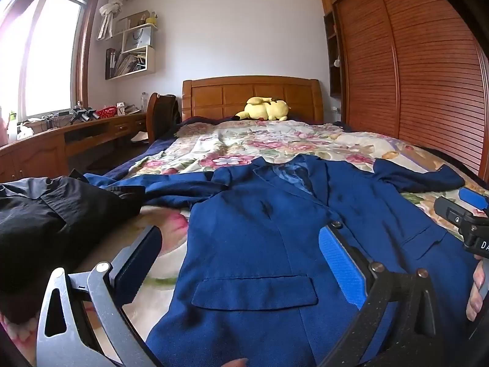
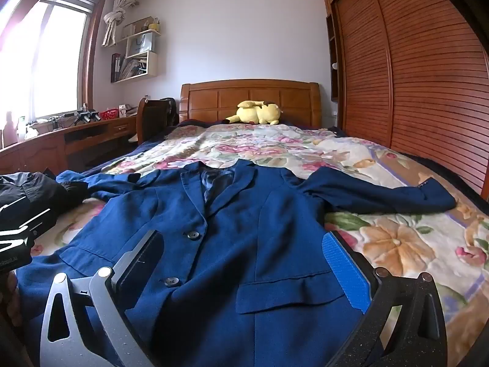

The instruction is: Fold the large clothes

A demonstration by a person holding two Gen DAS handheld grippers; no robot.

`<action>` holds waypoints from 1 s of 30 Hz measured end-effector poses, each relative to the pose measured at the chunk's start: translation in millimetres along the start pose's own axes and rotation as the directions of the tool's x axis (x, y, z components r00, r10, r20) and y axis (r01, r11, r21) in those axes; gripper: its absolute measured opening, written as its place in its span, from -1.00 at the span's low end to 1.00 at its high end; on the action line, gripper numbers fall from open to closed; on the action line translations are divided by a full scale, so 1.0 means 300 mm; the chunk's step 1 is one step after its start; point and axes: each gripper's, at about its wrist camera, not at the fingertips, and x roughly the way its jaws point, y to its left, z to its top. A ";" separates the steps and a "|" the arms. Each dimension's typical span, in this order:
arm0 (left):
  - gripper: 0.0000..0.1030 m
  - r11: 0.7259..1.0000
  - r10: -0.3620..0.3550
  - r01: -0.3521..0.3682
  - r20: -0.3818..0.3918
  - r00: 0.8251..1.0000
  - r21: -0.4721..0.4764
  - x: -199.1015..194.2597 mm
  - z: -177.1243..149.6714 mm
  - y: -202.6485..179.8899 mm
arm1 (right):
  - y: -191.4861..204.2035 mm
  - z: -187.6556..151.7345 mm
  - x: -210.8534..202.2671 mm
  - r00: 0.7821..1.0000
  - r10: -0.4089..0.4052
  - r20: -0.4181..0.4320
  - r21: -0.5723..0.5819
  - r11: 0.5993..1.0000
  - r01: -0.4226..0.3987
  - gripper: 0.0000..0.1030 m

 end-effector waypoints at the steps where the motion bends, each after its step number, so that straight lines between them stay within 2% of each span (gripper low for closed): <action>1: 1.00 1.000 0.000 0.000 -0.002 1.000 0.000 0.000 0.000 0.000 | 0.000 0.000 0.001 1.000 0.001 0.000 0.000 1.000 -0.001 1.00; 30: 1.00 1.000 0.001 -0.001 0.006 1.000 -0.001 -0.001 0.000 0.000 | -0.002 0.000 -0.002 1.000 0.001 0.008 0.006 1.000 -0.001 1.00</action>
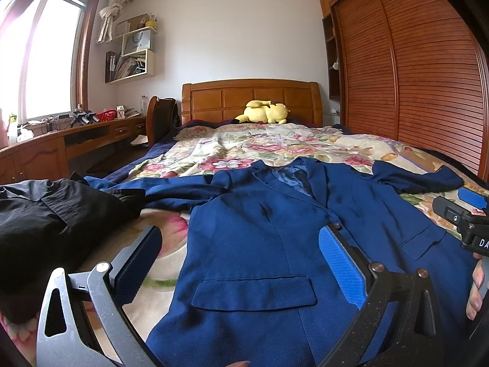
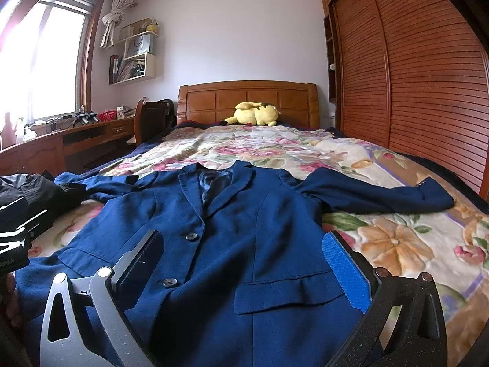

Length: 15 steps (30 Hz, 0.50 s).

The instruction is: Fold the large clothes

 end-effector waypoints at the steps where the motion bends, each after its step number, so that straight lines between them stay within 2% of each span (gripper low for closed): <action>1: 1.00 1.000 0.000 0.000 0.002 1.000 -0.001 0.000 0.000 0.000 | 0.001 -0.002 -0.002 1.000 -0.001 0.001 0.000 1.000 0.001 1.00; 15: 1.00 1.000 0.000 0.000 0.006 1.000 -0.001 0.000 0.000 0.000 | 0.001 -0.003 0.000 1.000 -0.001 0.002 0.000 1.000 0.001 1.00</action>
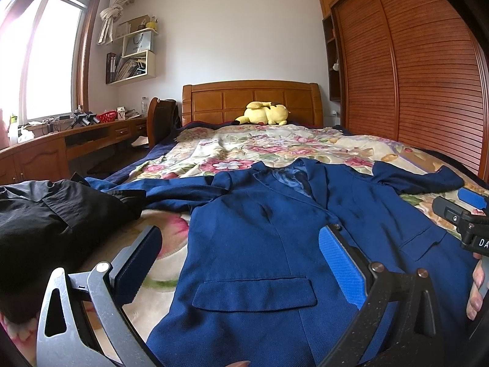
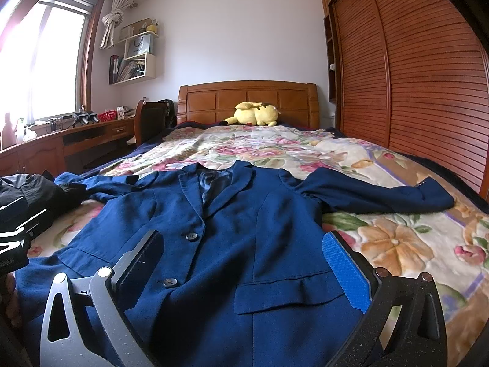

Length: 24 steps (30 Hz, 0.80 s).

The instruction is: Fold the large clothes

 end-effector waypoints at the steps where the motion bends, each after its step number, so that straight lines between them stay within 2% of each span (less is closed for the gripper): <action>1: 1.00 1.000 0.000 0.000 0.001 1.000 0.000 0.000 0.000 0.000 | 0.000 0.000 0.000 1.000 0.000 0.000 0.000 1.000 0.000 1.00; 24: 1.00 1.000 0.001 -0.001 0.003 1.000 0.002 0.001 0.000 0.000 | -0.002 0.001 -0.002 1.000 0.000 0.001 0.000 1.000 0.000 1.00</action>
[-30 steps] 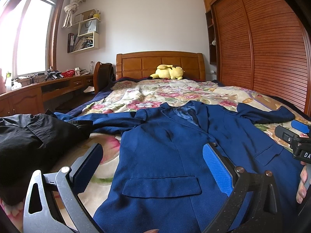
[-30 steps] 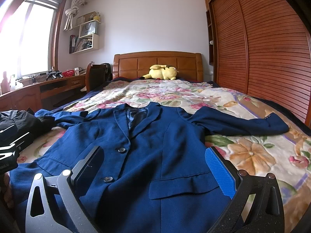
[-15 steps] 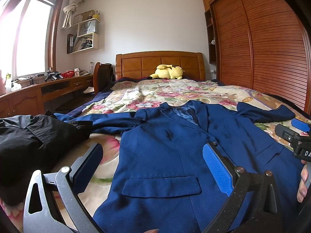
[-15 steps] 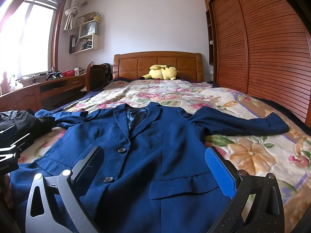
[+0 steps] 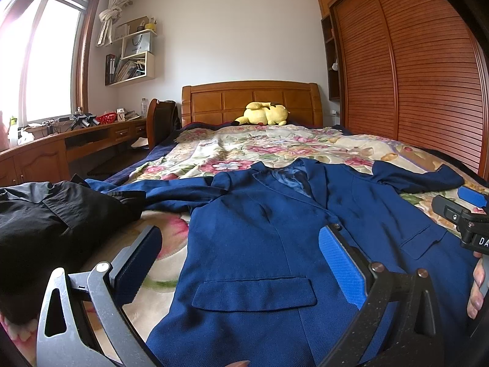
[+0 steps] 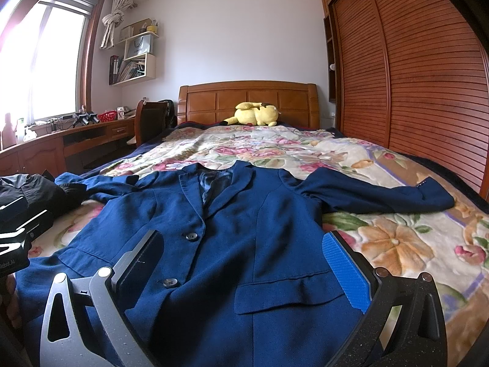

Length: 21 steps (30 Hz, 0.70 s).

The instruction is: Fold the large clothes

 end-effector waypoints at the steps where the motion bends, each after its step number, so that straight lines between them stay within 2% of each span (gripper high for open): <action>1: 1.00 1.000 0.000 0.000 0.000 1.000 0.000 0.000 0.000 0.000 | 0.001 -0.001 0.000 1.000 0.000 0.000 0.000 1.000 0.000 1.00; 21: 1.00 1.000 -0.002 0.002 -0.001 1.000 0.003 -0.002 0.000 -0.002 | 0.003 0.000 -0.003 1.000 0.004 0.000 -0.004 1.000 -0.004 1.00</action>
